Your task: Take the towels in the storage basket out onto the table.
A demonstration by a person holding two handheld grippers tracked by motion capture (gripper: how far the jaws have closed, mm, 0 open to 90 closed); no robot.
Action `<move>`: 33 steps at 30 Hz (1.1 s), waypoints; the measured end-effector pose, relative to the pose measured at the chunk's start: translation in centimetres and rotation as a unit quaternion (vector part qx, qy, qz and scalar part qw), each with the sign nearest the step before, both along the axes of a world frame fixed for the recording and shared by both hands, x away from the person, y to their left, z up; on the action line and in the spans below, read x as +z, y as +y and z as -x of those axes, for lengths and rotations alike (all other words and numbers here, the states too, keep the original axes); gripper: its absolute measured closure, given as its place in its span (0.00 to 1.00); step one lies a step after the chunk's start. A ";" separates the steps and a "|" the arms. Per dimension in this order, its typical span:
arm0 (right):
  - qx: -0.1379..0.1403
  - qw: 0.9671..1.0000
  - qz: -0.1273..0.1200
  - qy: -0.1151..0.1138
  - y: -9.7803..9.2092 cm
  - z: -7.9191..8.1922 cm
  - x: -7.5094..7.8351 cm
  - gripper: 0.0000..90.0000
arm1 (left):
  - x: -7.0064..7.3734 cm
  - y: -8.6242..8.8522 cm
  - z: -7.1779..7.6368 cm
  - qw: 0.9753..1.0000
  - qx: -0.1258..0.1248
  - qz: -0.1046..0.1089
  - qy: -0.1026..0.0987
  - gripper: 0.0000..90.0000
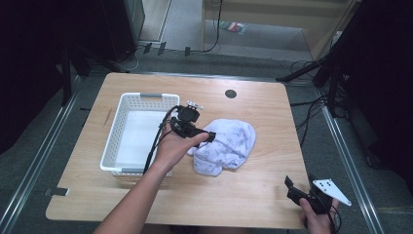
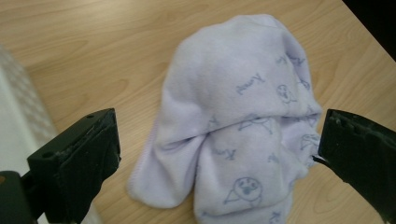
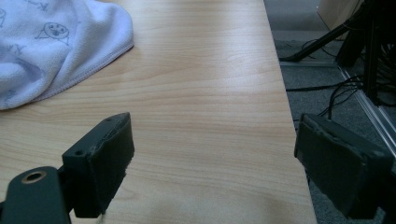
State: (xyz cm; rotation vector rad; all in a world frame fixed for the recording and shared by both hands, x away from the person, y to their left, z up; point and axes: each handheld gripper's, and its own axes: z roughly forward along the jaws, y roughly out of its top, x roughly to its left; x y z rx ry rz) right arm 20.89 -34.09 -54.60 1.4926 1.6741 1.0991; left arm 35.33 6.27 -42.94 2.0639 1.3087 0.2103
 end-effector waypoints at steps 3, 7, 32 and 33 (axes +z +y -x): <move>0.000 1.000 0.001 0.001 0.0 0.0 0.0 0.14 | 0.1 1.2 0.2 1.000 0.010 -0.006 -0.009 0.00; 0.000 1.000 0.001 0.001 0.0 0.0 0.0 0.14 | 0.5 3.1 0.6 1.000 0.022 -0.001 -0.018 0.00; -0.008 1.000 -0.004 0.005 0.0 -0.1 0.0 0.12 | -0.9 16.3 5.0 0.992 0.108 -0.014 -0.070 0.00; -0.008 1.000 -0.004 0.005 0.0 -0.1 0.0 0.12 | -1.0 16.8 5.2 0.991 0.108 -0.014 -0.072 0.00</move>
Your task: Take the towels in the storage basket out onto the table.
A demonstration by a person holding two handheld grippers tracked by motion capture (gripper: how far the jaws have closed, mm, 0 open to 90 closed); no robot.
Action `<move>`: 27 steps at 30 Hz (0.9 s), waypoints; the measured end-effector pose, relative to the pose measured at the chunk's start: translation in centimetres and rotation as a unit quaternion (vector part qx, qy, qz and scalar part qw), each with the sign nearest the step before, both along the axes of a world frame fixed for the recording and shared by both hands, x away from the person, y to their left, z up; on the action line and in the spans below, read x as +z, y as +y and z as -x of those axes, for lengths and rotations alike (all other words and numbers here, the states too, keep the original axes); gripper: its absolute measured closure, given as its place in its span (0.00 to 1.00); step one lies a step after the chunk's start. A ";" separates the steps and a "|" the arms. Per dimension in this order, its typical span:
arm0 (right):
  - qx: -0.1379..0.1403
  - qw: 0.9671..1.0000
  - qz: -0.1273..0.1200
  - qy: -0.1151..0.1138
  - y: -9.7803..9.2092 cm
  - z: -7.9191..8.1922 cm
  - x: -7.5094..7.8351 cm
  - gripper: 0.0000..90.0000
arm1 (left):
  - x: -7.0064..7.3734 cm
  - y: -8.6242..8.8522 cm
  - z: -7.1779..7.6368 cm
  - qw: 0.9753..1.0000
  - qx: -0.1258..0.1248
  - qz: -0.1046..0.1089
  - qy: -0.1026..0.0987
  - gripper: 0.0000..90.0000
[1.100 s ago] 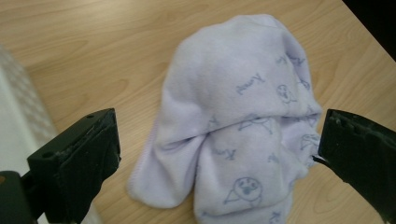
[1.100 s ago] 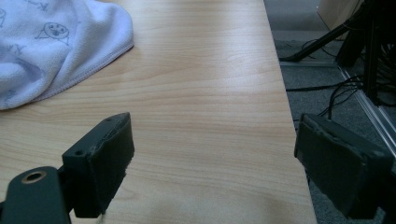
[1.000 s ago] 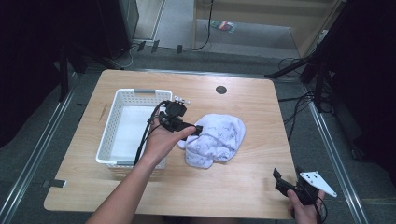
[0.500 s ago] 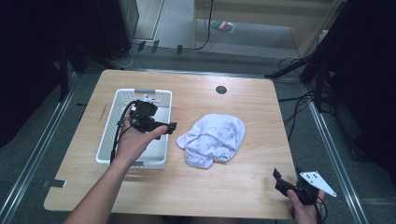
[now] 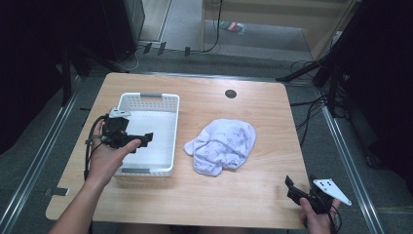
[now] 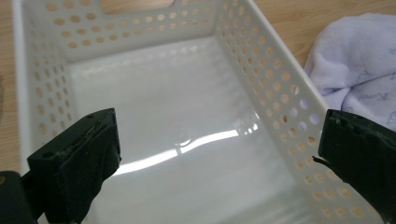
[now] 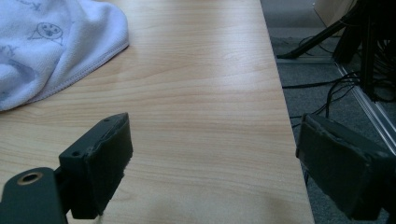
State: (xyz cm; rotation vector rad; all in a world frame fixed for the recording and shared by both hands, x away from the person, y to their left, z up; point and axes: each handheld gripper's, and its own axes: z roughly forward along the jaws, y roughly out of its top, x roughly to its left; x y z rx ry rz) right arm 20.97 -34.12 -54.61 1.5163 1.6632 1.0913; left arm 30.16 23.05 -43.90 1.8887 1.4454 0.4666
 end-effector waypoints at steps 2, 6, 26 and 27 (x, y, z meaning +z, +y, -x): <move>0.000 1.000 0.000 0.000 0.0 0.0 0.0 0.12 | 0.0 1.2 0.4 1.000 0.007 0.006 -0.005 0.00; -0.001 1.000 0.000 0.000 0.0 0.0 0.0 0.12 | 0.0 3.5 1.2 0.999 0.023 0.024 -0.021 0.00; -0.004 1.000 0.002 0.000 0.1 0.0 0.0 0.12 | -2.3 13.2 7.2 0.988 0.088 0.084 -0.091 0.00; -0.004 1.000 0.002 0.000 0.1 0.0 0.0 0.12 | -2.7 13.6 7.5 0.988 0.088 0.084 -0.093 0.00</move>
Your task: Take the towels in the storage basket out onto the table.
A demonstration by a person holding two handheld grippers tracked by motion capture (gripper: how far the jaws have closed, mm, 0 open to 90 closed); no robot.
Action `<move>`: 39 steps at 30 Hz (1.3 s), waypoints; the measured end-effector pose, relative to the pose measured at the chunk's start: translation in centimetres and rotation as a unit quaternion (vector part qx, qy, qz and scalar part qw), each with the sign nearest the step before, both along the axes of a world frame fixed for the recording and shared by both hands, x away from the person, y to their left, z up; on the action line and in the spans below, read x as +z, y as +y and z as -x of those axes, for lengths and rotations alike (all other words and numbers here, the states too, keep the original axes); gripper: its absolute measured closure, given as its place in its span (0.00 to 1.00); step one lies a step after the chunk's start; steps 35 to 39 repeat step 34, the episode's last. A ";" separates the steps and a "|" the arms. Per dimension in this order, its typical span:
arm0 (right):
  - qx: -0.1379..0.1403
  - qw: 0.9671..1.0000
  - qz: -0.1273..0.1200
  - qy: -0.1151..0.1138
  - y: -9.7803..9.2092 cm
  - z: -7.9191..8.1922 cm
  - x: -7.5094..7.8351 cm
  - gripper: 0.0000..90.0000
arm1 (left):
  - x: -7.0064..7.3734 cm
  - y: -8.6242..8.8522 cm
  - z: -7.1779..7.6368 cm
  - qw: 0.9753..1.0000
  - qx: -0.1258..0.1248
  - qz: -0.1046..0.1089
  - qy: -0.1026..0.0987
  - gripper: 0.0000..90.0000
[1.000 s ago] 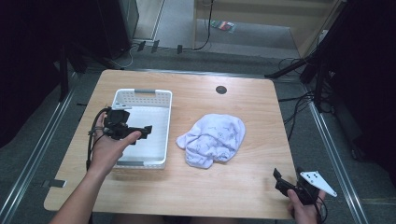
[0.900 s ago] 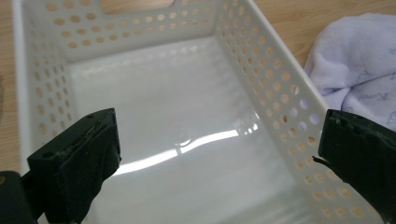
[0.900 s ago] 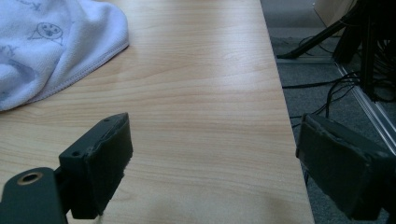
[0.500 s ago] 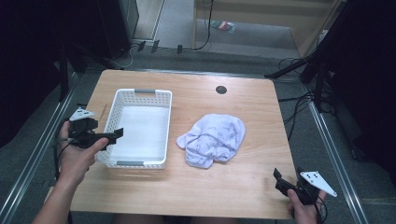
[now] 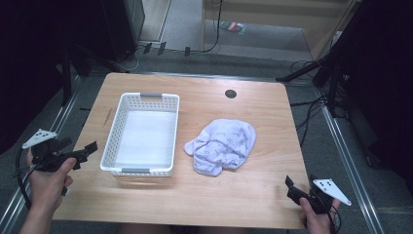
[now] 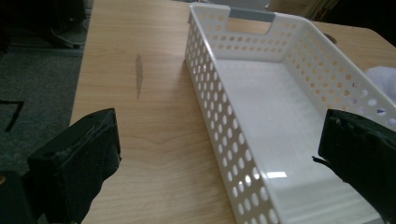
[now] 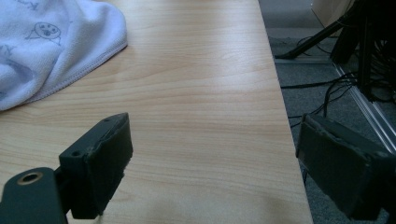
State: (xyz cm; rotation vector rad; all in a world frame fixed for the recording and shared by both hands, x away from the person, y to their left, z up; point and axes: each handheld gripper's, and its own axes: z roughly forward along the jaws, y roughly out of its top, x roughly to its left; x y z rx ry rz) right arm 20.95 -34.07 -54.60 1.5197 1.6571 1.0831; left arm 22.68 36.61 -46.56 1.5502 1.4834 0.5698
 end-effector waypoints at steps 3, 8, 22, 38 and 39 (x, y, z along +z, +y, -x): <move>-0.002 1.000 0.000 0.001 0.0 0.0 0.0 0.12 | -1.2 0.8 0.8 1.000 0.005 0.013 -0.010 0.00; -0.004 1.000 0.000 0.001 0.0 0.0 0.0 0.13 | -3.6 2.3 2.2 0.999 0.002 0.045 -0.029 0.00; -0.001 1.000 0.003 -0.001 0.1 0.0 0.0 0.13 | -8.2 3.2 4.4 0.996 0.036 0.075 -0.038 0.00; 0.000 1.000 0.005 0.000 0.1 0.0 0.0 0.13 | -8.6 2.4 3.8 0.998 0.047 0.048 -0.019 0.00; 0.000 1.000 0.005 0.000 0.1 0.0 0.0 0.13 | -8.6 2.4 3.8 0.998 0.047 0.048 -0.019 0.00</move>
